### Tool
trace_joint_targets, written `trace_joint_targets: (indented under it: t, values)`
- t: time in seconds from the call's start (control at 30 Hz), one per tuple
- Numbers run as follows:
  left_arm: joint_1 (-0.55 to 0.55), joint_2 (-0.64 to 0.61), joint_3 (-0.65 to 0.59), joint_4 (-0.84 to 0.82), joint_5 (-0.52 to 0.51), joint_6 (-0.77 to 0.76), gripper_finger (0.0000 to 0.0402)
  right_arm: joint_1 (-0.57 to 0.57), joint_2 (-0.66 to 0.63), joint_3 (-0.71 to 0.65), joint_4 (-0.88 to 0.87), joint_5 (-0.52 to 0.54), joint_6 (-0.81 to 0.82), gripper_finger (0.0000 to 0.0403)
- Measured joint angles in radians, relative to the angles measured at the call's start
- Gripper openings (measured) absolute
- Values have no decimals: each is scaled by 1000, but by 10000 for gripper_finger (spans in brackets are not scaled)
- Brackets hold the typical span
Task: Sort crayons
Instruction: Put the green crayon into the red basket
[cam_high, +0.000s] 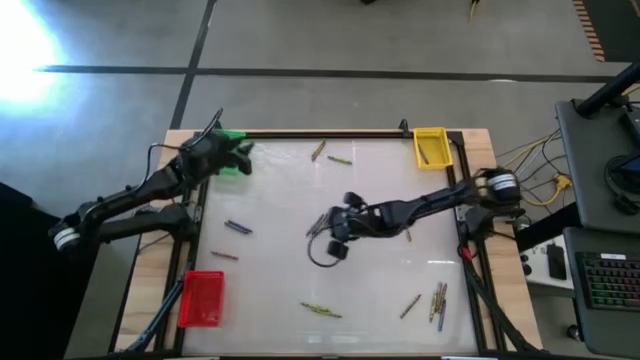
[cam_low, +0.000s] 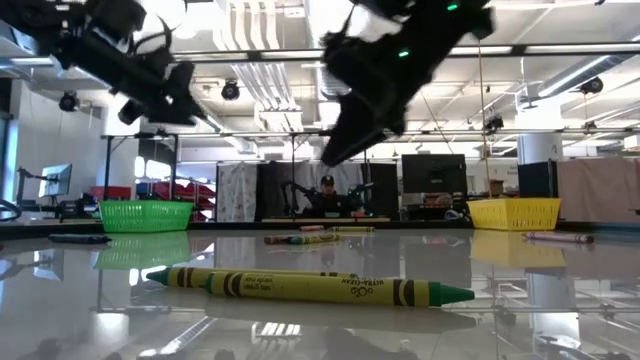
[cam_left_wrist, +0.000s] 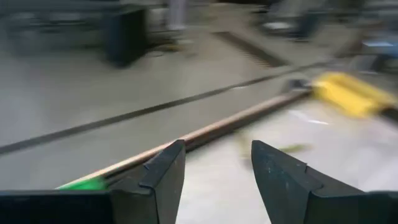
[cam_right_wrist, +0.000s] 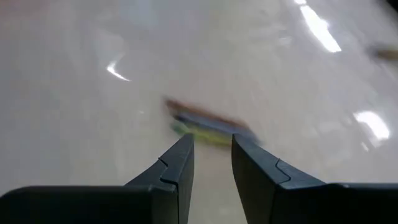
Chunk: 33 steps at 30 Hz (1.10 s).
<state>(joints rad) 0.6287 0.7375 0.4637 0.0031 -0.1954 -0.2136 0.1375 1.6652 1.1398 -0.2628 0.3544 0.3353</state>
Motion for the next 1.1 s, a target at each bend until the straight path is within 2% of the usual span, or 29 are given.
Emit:
trace_joint_targets:
  t: [0.17, 0.23, 0.4, 0.57, 0.8, 0.97, 1.1]
  values:
    - [-182, 12, -44, 104, 41, 0, 162, 30, -171, -128, -246, 70, 269, 98]
    - [-252, 27, -82, 176, 20, 0, 162, 29, -226, -185, -313, 77, 360, 98]
    - [-362, 88, -162, 376, -79, 31, 162, 27, -308, -290, -327, 77, 488, 98]
    - [-367, 148, -152, 442, -90, 38, 161, 23, -336, -306, -393, 59, 493, 98]
    - [-368, 225, -108, 434, 57, 39, 161, 24, -315, -302, -642, 88, 680, 98]
    - [-369, 296, -62, 428, 86, 40, 162, 24, -279, -342, -656, 89, 696, 98]
    - [-371, 355, -15, 375, 87, 40, 162, 19, -264, -346, -664, 9, 665, 98]
